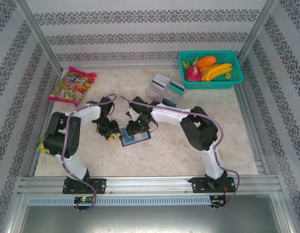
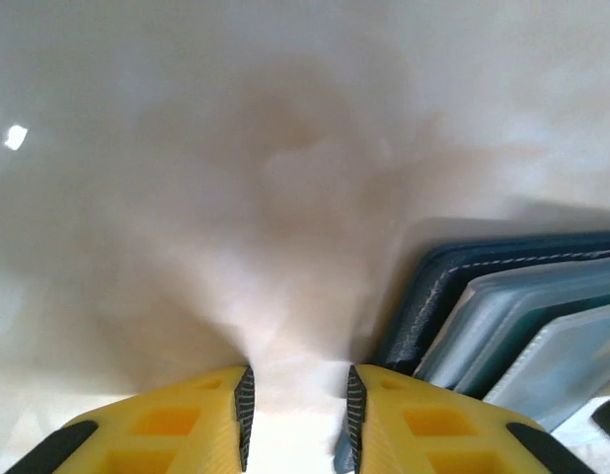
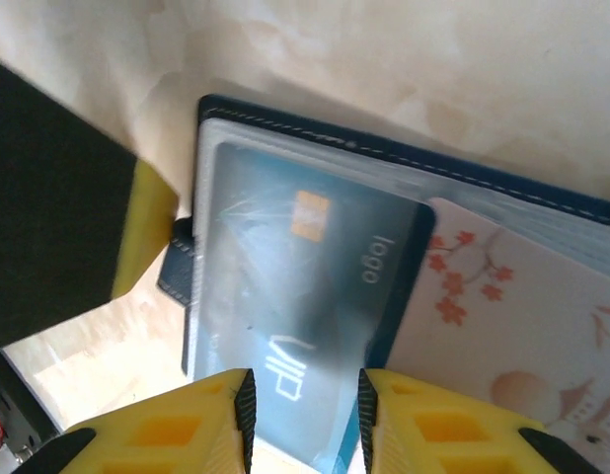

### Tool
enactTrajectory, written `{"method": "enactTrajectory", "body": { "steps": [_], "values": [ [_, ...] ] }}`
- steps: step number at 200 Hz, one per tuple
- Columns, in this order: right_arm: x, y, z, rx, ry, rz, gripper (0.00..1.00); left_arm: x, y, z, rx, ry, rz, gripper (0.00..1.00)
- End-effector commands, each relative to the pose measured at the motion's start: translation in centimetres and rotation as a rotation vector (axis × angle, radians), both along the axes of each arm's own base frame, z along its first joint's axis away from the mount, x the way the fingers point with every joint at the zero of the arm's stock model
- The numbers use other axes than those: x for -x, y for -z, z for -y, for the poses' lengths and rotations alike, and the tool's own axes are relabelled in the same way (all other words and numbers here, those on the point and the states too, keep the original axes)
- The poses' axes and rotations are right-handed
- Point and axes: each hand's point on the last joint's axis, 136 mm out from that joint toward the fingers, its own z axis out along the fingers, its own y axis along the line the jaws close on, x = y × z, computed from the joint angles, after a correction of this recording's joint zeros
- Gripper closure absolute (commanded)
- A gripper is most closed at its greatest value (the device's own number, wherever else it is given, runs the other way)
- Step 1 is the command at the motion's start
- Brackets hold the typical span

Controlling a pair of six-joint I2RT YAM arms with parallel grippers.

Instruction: Put the credit cards into the card holder

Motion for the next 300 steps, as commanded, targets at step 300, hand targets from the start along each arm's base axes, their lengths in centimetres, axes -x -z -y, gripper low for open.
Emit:
{"method": "enactTrajectory", "body": {
  "steps": [300],
  "values": [
    [-2.3, 3.2, 4.3, 0.005, 0.086, 0.012, 0.64, -0.1, -3.8, 5.2, 0.184, -0.246, 0.243, 0.64]
  ]
}}
